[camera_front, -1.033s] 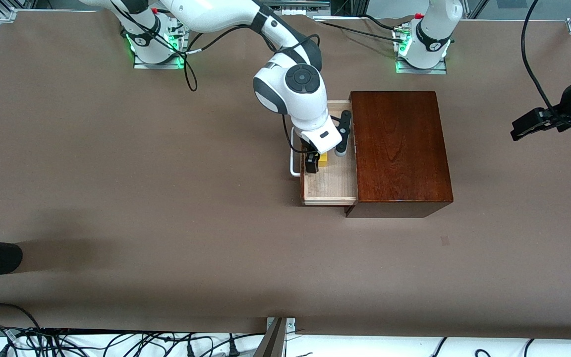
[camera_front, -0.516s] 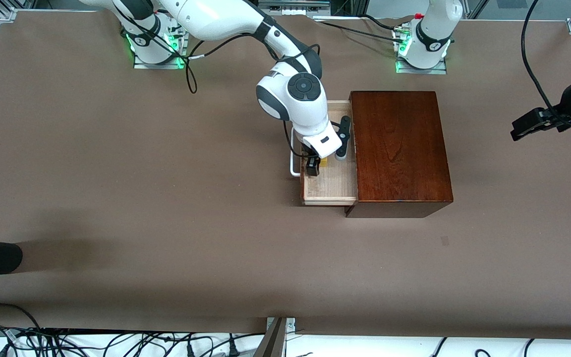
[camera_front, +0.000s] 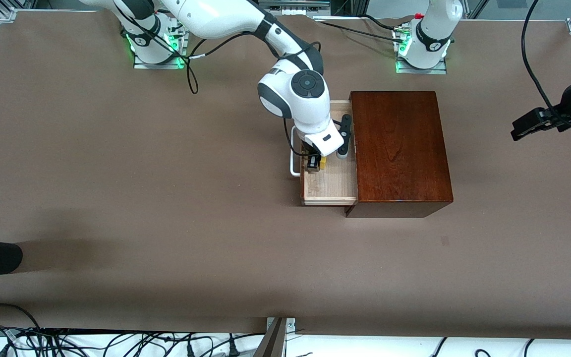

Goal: Open drawer, take yellow block, close drawer
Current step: 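Lower the right gripper and grasp the yellow cube, then lift the yellow cube out of the drawer with the right gripper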

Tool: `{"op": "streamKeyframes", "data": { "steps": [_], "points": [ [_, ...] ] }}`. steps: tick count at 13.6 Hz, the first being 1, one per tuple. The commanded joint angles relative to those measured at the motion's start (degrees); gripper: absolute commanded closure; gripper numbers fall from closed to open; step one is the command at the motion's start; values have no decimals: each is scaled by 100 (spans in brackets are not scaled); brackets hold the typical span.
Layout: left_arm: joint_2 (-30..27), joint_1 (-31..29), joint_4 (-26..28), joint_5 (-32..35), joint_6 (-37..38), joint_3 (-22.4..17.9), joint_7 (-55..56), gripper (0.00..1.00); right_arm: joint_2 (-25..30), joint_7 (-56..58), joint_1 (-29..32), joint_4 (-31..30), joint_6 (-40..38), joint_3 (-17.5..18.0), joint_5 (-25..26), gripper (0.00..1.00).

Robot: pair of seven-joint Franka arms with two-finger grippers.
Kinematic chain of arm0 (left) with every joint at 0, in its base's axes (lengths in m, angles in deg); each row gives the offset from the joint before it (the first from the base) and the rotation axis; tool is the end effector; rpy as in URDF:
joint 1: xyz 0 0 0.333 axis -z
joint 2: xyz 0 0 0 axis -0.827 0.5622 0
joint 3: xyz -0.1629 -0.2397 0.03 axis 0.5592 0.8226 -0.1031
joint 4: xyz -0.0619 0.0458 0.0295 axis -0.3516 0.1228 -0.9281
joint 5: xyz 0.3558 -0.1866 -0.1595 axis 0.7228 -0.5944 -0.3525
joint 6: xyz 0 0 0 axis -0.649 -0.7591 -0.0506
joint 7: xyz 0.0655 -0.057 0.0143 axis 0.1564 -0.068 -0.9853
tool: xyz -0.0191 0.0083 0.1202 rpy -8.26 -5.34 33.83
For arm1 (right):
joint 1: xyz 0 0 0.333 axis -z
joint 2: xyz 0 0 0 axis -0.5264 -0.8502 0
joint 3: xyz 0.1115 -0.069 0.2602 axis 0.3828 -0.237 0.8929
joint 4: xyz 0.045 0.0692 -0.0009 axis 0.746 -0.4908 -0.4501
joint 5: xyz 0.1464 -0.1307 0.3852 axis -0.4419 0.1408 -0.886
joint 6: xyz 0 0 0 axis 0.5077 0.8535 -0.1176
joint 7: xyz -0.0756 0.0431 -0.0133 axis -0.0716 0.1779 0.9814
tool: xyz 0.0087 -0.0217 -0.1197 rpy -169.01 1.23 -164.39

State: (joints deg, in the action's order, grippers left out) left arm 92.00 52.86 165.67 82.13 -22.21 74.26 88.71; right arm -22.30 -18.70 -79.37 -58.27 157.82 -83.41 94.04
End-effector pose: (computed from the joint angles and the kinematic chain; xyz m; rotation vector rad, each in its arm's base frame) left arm 0.6185 -0.0161 0.5918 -3.0791 -0.3338 0.1043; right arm 0.5036 0.6227 0.2597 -2.3808 -1.9969 -0.2292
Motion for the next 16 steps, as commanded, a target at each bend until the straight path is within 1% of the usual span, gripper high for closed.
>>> {"op": "streamKeyframes", "data": {
  "steps": [1,2,4,6,9,11,13,16],
  "points": [
    [-150,-68,110,-130,-28,1,-53,0,2,-224,-100,472,-853,-70,85,100],
    [-150,-76,110,-130,-28,10,-53,0,28,-293,-91,525,-1090,-70,85,100],
    [-141,-68,110,-138,-37,10,-35,0,255,-303,14,665,-1530,-79,32,100],
    [-193,-85,153,-130,-20,2,-358,0,598,-442,338,666,-1960,-61,-81,100],
    [-176,-138,110,-147,-55,10,-369,0,1020,-452,621,666,-2497,-70,-232,100],
    [-167,-138,110,-191,-72,19,-352,0,1258,-452,848,666,-2735,-79,-232,100],
    [-97,-138,110,-515,-81,10,15,0,1346,-452,1208,657,-2824,-79,-232,100],
    [-62,-86,110,-516,-212,63,333,0,1495,-513,1762,648,-2833,-87,-241,100]
  ]
}}
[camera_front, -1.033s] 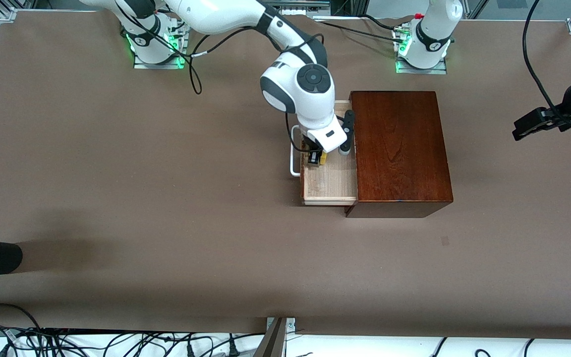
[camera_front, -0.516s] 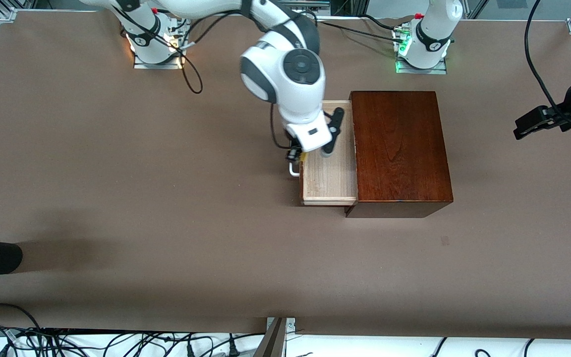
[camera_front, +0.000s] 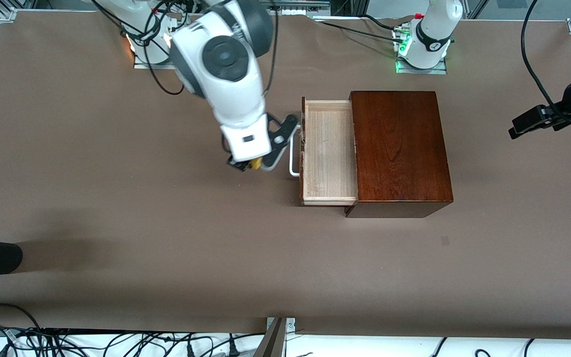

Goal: Open drawer, take yellow block, close drawer
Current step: 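Lift the yellow cube out of the drawer with the right gripper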

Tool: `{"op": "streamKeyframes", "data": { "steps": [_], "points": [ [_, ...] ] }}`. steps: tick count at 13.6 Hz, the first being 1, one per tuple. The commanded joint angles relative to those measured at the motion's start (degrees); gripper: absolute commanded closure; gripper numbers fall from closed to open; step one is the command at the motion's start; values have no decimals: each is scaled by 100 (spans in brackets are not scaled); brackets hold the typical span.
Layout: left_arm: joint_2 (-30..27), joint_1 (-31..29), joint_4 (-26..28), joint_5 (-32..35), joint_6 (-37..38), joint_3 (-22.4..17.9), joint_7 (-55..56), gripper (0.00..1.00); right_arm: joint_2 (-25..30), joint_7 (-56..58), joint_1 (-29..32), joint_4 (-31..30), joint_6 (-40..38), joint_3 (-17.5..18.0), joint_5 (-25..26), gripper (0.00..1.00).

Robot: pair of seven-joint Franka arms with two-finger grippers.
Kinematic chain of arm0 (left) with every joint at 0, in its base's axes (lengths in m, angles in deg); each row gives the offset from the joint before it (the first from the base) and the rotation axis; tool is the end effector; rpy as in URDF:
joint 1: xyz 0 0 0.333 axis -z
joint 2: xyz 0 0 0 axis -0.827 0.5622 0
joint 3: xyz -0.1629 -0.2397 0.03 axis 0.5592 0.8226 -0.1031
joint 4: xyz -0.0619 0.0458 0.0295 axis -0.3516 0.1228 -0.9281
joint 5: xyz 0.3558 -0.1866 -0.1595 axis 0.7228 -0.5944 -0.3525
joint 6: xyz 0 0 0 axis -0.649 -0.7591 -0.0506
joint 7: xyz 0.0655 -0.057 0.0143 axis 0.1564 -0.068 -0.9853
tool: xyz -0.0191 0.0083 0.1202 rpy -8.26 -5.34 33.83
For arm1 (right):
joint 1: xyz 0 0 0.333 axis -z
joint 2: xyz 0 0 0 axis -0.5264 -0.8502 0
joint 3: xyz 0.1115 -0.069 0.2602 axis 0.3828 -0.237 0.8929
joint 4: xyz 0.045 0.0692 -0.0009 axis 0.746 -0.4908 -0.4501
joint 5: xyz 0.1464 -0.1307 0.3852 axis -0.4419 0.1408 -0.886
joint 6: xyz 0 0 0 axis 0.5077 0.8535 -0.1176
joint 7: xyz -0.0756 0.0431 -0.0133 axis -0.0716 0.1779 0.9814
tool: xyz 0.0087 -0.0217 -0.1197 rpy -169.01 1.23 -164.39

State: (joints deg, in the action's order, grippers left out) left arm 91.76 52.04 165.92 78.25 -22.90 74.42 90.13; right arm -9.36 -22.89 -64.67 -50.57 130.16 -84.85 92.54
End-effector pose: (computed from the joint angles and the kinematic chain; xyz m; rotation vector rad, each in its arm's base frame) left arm 0.6187 -0.0180 0.5932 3.0912 0.3816 -0.1022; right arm 0.6200 0.4353 0.4595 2.7213 1.5381 0.0418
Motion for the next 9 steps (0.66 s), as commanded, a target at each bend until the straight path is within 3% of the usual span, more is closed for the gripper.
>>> {"op": "streamKeyframes", "data": {
  "steps": [1,4,6,9],
  "points": [
    [-4,23,85,-119,-153,64,261,0,289,-260,451,-183,-76,-21,-108,100],
    [6,23,85,-137,-153,64,350,0,587,-649,488,-638,-313,-521,-108,100],
    [14,49,85,-67,-153,82,350,0,886,-666,488,-1209,-77,-995,-387,100],
    [50,41,85,-119,-153,82,429,0,1561,-929,487,-2542,572,-1506,-697,100]
  ]
}}
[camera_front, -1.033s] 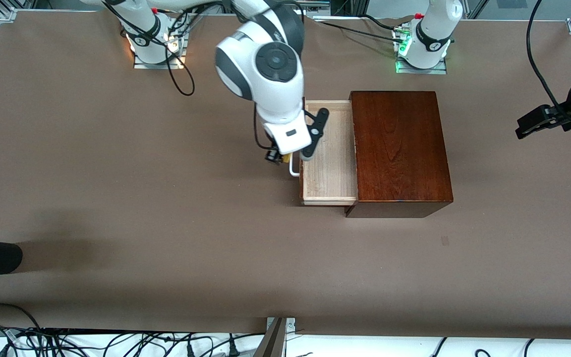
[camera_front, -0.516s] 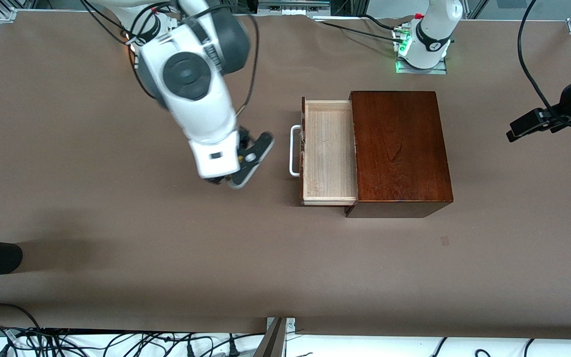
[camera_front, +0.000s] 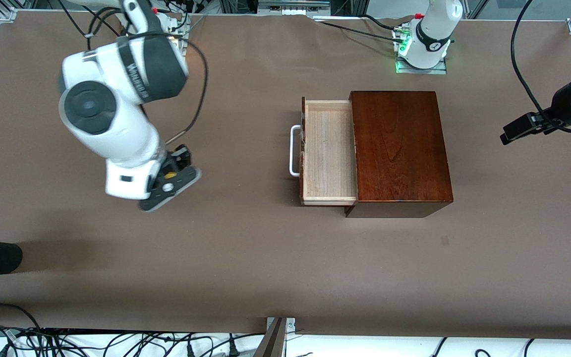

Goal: Open drawer, take yellow block, close drawer
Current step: 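Lift the yellow cube out of the drawer with the right gripper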

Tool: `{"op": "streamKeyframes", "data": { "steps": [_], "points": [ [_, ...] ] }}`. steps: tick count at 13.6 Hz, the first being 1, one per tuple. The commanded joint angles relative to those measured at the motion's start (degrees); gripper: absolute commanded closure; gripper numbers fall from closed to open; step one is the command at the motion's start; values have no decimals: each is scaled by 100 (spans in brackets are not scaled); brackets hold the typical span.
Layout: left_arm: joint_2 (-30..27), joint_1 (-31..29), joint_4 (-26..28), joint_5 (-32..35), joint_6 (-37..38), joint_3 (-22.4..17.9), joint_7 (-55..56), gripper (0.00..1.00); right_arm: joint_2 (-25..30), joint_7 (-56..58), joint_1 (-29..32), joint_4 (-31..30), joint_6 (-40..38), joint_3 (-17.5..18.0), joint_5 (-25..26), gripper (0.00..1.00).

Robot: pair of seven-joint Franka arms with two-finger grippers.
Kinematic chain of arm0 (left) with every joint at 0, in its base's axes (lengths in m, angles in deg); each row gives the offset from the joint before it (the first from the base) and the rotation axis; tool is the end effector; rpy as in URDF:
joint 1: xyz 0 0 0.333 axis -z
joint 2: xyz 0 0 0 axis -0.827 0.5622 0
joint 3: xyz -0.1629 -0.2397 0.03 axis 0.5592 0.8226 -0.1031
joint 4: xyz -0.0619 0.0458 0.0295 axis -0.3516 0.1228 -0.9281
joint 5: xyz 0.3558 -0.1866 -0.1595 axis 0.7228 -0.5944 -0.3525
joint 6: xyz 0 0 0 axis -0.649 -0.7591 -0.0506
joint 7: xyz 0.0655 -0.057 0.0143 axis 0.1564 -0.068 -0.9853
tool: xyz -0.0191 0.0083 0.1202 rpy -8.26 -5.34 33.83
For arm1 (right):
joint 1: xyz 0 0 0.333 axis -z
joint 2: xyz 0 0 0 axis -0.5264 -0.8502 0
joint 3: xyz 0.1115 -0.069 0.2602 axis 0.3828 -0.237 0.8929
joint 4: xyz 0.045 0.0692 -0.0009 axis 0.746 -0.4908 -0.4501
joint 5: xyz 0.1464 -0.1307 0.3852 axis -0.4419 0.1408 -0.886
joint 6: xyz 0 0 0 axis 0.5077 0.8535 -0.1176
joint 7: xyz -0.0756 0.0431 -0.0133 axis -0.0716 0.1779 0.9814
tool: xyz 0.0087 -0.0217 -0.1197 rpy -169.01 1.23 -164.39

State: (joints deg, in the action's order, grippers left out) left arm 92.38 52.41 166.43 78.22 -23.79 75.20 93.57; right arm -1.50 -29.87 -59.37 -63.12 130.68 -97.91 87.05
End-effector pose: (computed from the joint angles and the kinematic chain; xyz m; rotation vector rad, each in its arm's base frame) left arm 0.6228 -0.0299 0.5835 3.0825 0.4440 -0.1107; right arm 0.6781 0.2530 0.4516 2.9588 0.9299 -0.0653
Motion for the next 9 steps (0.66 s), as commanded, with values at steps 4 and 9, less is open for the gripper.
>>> {"op": "streamKeyframes", "data": {
  "steps": [4,9],
  "points": [
    [-3,4,25,-64,-64,40,-29,0,1857,-346,-43,-3354,1698,-597,-165,100],
    [14,4,25,-301,-20,22,-1137,0,2237,-424,-43,-4701,2841,-939,-166,100]
  ]
}}
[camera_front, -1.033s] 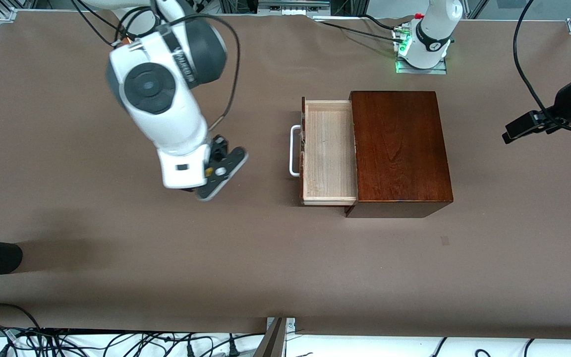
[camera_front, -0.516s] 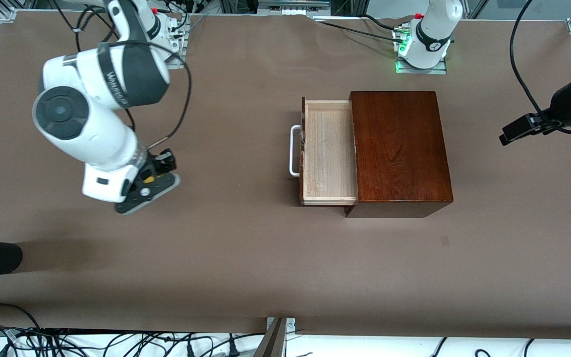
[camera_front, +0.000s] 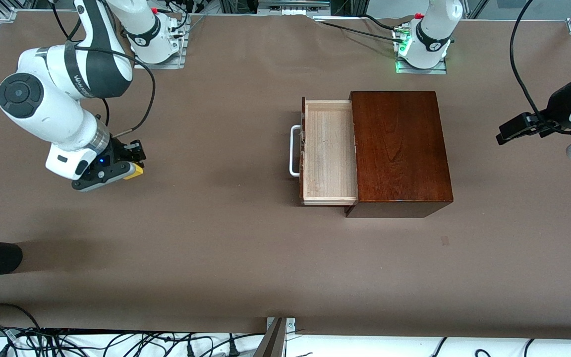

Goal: Open drawer, take yellow block, close drawer
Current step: 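Lower the cube onto the table while the left gripper reaches the drawer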

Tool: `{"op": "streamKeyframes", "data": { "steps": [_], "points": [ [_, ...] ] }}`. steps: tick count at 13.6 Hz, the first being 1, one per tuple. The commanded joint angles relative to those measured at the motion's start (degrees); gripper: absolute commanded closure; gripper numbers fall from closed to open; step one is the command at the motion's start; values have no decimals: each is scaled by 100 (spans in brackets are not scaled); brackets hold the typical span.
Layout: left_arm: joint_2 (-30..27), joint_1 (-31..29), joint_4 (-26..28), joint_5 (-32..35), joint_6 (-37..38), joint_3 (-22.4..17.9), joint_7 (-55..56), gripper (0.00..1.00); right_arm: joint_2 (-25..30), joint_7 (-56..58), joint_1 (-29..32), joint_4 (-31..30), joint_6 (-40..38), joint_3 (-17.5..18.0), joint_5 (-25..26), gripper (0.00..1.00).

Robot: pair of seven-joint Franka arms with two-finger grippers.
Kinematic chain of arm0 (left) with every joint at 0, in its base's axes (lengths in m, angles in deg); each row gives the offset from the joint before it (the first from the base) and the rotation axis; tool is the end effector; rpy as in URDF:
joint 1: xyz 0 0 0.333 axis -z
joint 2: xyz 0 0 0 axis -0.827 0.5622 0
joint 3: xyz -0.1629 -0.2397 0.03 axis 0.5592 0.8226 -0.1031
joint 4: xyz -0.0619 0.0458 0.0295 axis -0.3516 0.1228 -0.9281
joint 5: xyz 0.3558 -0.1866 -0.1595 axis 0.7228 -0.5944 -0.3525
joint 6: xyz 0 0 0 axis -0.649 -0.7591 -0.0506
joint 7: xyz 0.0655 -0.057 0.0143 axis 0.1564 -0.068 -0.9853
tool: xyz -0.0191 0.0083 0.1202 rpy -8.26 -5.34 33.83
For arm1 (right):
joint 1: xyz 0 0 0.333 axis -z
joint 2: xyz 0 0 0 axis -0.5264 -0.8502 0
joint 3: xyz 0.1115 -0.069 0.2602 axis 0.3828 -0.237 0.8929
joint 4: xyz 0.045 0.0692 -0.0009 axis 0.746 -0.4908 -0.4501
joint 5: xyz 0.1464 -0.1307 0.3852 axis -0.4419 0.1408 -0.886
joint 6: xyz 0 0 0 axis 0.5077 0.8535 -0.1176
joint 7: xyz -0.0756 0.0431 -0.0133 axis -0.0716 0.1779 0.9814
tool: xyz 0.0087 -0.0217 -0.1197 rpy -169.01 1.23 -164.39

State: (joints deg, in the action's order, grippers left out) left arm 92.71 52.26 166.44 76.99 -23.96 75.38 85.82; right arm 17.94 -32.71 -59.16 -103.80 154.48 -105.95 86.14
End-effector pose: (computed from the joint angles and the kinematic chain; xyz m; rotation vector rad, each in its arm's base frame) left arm 0.6244 -0.0328 0.5802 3.0788 0.2297 -0.1157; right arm 0.6138 0.1155 0.3559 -3.0831 -0.5920 -0.0050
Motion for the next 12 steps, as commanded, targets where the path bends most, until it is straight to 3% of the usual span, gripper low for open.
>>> {"op": "streamKeyframes", "data": {
  "steps": [1,6,12],
  "points": [
    [-18,53,-72,-195,6,21,-335,0,302,-193,-64,-817,646,-223,-74,100],
    [227,1115,-494,-169,252,21,1059,0,328,-255,-64,-1836,1866,-610,-74,100],
    [921,2521,-995,-142,234,21,3378,0,-119,-264,-12,-2295,2949,-857,-153,100]
  ]
}}
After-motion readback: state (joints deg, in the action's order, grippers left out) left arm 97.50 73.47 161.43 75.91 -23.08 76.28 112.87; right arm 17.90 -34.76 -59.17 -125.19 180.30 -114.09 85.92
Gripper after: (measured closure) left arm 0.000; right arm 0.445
